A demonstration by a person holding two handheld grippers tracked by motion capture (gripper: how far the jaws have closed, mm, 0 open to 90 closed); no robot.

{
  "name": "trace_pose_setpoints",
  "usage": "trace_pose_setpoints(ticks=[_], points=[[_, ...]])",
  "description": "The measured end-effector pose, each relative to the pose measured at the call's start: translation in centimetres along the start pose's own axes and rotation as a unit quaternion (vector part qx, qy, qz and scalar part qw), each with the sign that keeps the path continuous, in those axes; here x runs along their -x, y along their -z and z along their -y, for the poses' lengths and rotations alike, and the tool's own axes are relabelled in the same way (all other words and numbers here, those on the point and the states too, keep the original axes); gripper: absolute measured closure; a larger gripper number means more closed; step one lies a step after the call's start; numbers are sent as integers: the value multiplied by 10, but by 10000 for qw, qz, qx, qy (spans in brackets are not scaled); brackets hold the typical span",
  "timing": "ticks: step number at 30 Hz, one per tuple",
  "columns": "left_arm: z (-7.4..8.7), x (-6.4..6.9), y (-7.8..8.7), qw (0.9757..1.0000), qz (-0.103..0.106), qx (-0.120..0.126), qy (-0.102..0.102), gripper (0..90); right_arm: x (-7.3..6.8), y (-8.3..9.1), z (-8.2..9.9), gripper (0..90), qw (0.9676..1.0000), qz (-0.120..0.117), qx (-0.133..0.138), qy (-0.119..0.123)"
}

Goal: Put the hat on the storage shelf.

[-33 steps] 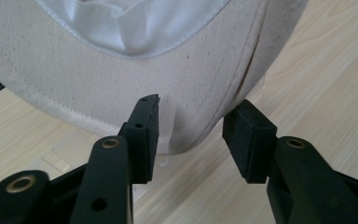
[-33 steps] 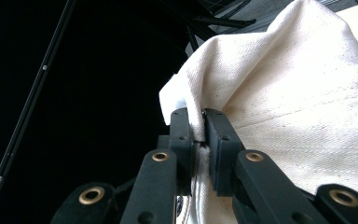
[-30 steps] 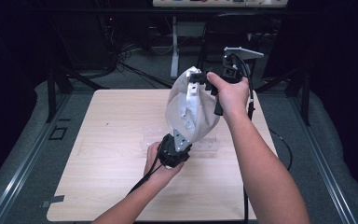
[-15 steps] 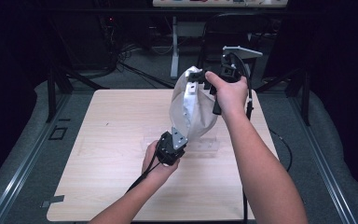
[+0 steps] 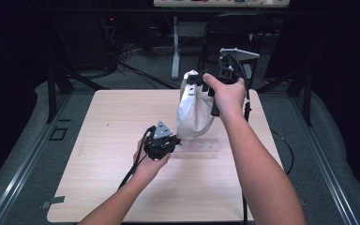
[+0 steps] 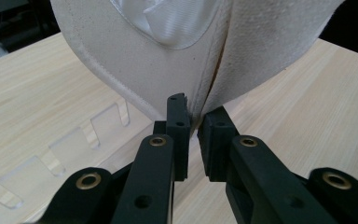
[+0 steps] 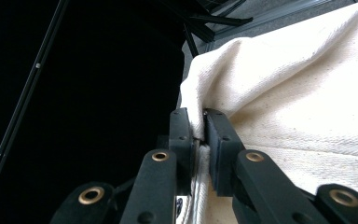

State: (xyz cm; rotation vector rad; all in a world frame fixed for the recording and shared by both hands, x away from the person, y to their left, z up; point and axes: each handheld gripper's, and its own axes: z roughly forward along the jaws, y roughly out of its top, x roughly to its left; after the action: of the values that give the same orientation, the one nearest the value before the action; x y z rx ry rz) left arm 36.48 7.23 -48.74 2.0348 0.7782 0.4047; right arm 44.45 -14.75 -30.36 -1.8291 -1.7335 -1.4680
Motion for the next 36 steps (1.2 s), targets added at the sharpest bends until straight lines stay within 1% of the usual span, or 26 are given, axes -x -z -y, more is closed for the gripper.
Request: trace_pose_setpoints(ticks=[5,7,8,10,12,14,15,17,19,20,21,22,24,26,29,30,31,32,33,34,35,36], points=[[8,-1,-3,10000,42,8,84,835,2,-5,1,822,9999,76,-105,46],[10,0,-4,9999,26,38,103,836,3,-8,3,822,9999,49,-112,1],[11,0,-5,9999,21,56,108,836,3,-9,3,822,9999,32,-135,18],[13,0,-6,9999,22,26,110,837,5,-11,4,822,9998,31,-174,16],[14,1,-6,9999,0,23,98,839,5,-12,4,822,9998,47,-208,6],[17,0,-6,9999,-29,55,135,841,5,-15,6,822,9997,25,-247,-2],[19,1,-5,9998,-77,72,159,842,5,-16,6,821,9996,24,-266,8],[19,1,-4,9998,-108,60,160,846,5,-17,7,821,9996,20,-275,11],[22,2,-3,9996,-175,78,212,849,4,-19,8,821,9995,-5,-312,22],[25,2,-3,9992,-226,109,297,852,4,-22,10,821,9995,-32,-326,4],[25,2,-3,9992,-226,109,297,853,4,-22,10,821,9995,-32,-326,4],[28,4,-4,9987,-304,153,388,854,3,-24,11,822,9993,-34,-376,46],[31,6,-4,9982,-328,180,472,855,1,-26,14,821,9989,-32,-451,114],[32,6,-5,9982,-330,156,478,855,0,-27,14,821,9987,-22,-493,142],[34,9,-8,9978,-397,40,531,857,-1,-30,16,821,9982,63,-554,221],[34,9,-8,9975,-408,28,575,857,0,-31,16,821,9981,74,-567,228],[34,9,-8,9975,-408,28,575,858,0,-31,16,821,9981,74,-567,228],[35,9,-10,9973,-416,-30,604,858,2,-32,16,821,9982,53,-547,221],[35,9,-10,9973,-416,-30,604,859,2,-32,16,821,9982,53,-547,221],[36,9,-12,9973,-434,-124,576,859,3,-32,17,821,9981,79,-569,204],[36,8,-12,9971,-395,-189,615,859,7,-34,17,821,9981,113,-579,189],[36,7,-13,9971,-380,-187,638,859,9,-35,17,821,9979,112,-607,172]])
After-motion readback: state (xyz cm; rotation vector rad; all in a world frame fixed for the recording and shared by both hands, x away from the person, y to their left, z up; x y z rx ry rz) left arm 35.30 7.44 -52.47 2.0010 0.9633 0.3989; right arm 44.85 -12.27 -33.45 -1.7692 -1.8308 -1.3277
